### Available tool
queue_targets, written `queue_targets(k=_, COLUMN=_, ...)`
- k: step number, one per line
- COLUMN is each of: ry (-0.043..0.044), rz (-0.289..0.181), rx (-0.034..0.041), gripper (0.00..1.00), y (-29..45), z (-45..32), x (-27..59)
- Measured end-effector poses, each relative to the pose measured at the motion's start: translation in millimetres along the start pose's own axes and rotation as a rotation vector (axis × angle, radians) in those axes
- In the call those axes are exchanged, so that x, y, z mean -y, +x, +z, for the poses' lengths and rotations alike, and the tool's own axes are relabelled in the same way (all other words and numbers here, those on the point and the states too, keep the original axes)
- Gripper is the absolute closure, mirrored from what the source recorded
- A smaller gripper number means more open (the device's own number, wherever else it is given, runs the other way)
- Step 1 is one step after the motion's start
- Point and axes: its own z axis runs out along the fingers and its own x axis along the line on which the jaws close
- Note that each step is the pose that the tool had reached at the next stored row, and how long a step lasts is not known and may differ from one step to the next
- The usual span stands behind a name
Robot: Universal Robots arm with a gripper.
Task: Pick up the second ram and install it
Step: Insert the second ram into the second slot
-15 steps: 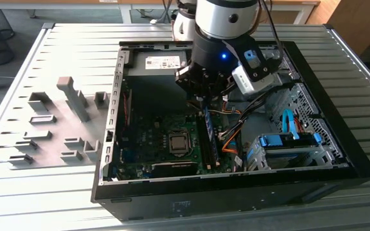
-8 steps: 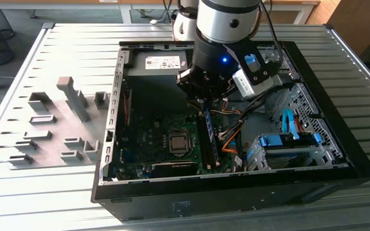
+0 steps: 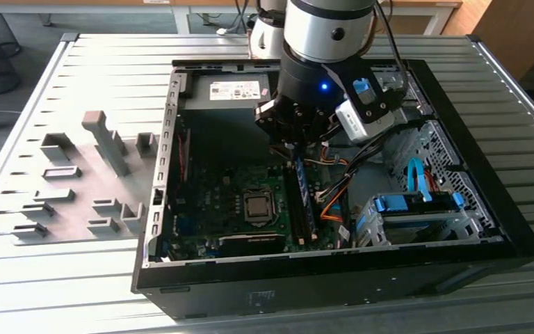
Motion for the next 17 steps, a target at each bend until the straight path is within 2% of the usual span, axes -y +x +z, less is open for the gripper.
queue_targets(k=4, ry=-0.0004, rz=0.0, rx=0.0001, gripper=0.86, y=0.0, z=1.9, x=0.0)
queue_targets(k=14, ry=-0.0008, rz=0.01, rx=-0.0011, gripper=0.86, y=-2.8, z=16.3, x=0.2)
queue_targets(k=17, ry=-0.0006, rz=0.011, rx=-0.0012, gripper=0.86, y=-2.8, z=17.2, x=0.2)
